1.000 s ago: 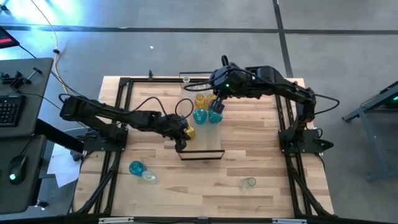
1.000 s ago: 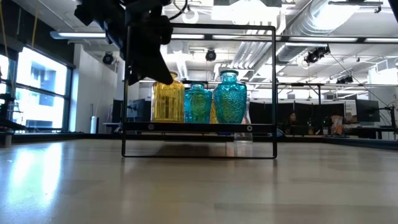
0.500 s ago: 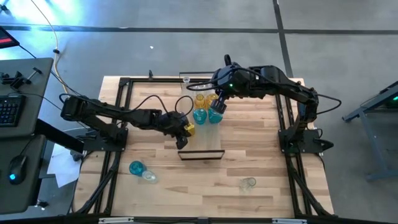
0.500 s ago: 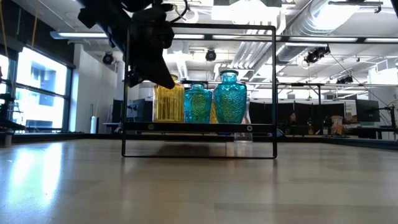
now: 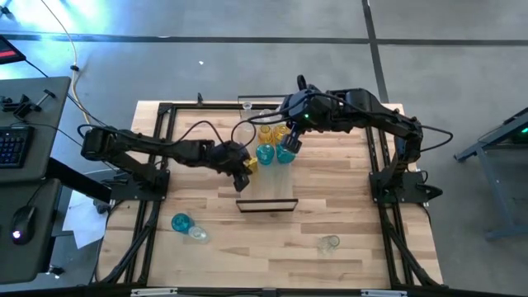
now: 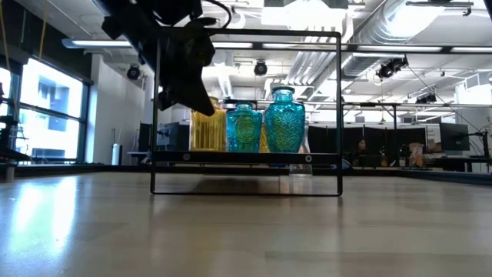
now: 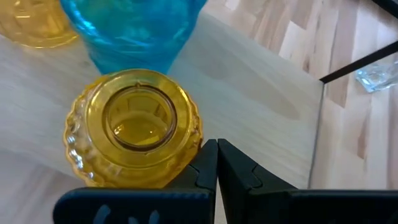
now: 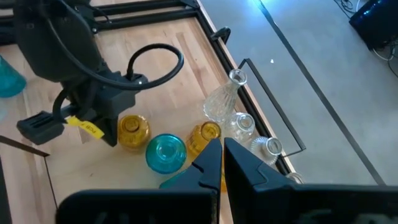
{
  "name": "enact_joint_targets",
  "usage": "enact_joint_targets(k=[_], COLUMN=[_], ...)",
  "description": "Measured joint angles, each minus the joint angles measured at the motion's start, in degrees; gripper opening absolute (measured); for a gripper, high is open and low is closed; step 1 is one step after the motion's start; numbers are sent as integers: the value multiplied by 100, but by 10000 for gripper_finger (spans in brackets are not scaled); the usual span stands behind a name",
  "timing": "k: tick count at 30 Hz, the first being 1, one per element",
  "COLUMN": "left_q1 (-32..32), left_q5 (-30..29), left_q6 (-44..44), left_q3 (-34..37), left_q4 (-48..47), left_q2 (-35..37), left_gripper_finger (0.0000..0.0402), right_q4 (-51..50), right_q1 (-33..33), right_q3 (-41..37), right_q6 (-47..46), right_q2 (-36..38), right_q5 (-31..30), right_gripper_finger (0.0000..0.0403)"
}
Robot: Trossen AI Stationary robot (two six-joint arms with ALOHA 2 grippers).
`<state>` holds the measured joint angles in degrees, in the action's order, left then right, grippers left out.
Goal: Sort vases onto shelf
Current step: Move the bottom yellow flower vase to the center of the shelf aligned with the other yellow flower vase
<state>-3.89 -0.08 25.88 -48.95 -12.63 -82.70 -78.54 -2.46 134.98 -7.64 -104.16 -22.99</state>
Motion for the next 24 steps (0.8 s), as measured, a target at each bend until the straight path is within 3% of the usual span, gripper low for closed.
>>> enact_joint_targets(k=[24], left_q1=[-595], left_q5=[246], left_q6=[-705], left_q3=[0], left_q4=[-23], left_q2=[0], left_gripper_finger=[0], right_q4=[-13], right_q1=[0], right_q3=[0], right_q6=[7], right_q2=[0], right_q5=[1], right_gripper_finger=[0])
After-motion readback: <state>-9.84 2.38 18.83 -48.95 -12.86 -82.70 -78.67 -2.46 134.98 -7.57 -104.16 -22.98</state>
